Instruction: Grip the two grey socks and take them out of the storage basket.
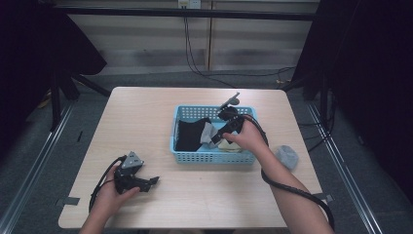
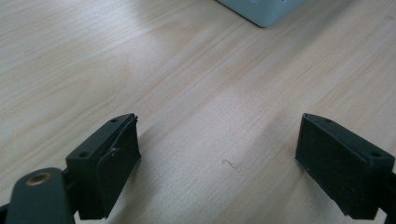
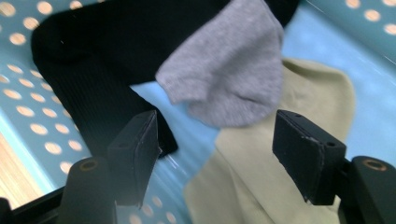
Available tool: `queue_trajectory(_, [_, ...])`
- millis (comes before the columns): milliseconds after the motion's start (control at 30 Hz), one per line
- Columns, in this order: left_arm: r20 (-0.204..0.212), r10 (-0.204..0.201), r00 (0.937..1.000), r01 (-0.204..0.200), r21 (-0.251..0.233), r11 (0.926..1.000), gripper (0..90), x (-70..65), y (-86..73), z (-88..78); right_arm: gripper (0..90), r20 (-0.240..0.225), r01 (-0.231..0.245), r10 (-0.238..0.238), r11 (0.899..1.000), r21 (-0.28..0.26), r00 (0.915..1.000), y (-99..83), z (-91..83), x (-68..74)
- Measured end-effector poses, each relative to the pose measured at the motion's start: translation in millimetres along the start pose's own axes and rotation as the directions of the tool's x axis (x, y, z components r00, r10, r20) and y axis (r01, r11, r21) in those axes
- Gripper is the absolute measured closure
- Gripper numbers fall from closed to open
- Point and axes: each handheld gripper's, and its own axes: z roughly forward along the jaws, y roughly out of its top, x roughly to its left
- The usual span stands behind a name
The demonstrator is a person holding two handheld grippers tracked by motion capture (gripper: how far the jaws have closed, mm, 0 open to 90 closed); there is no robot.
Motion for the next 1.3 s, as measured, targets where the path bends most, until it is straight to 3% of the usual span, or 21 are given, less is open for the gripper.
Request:
queue_trajectory(367, [-0.001,-0.004,1.0000,0.004,-0.004,1.0000,12.8,-0.4,-0.1,0.1,32.3,-0.017,-0.002,0.002,1.000,-0.021,0.9998,2.9,19.2,7.8])
queue_trajectory(500, [-0.001,-0.004,1.0000,0.004,-0.004,1.0000,12.8,-0.3,-0.1,0.1,36.9,-0.015,-0.003,0.003,1.000,-0.025,0.9999,6.3,22.7,9.9])
queue_trajectory(533, [0.000,-0.004,1.0000,0.004,-0.004,1.0000,12.8,-0.4,-0.2,0.1,43.9,-0.008,0.008,-0.008,1.000,-0.016,0.9999,7.9,24.6,11.0])
queue_trajectory(633, [0.000,-0.002,1.0000,0.002,-0.004,1.0000,12.8,-0.4,-0.2,0.0,45.4,-0.014,0.014,-0.014,1.000,0.003,0.9998,8.9,28.3,12.5])
queue_trajectory(767, [0.001,-0.002,1.0000,0.002,-0.004,1.0000,12.8,-0.4,-0.3,0.0,55.2,-0.022,0.024,-0.024,1.000,0.012,0.9995,9.4,33.0,13.4])
queue_trajectory(833, [0.001,-0.002,1.0000,0.002,-0.004,1.0000,12.8,-0.4,-0.3,0.0,66.7,-0.015,0.023,-0.023,1.000,0.017,0.9996,10.0,33.5,13.5])
queue_trajectory(867, [0.001,-0.002,1.0000,0.002,-0.004,1.0000,12.8,-0.3,-0.3,-0.1,77.1,-0.005,0.024,-0.024,0.999,0.032,0.9997,10.3,33.3,13.5])
queue_trajectory(967, [0.000,-0.002,1.0000,0.002,-0.004,1.0000,12.9,-0.3,-0.3,-0.1,83.6,0.000,0.030,-0.030,0.999,0.042,0.9995,10.3,30.9,13.0])
queue_trajectory(1300, [0.001,-0.002,1.0000,0.002,-0.003,1.0000,12.9,-0.4,-0.3,-0.1,86.1,0.011,0.044,-0.045,0.998,0.046,0.9989,8.0,7.3,8.2])
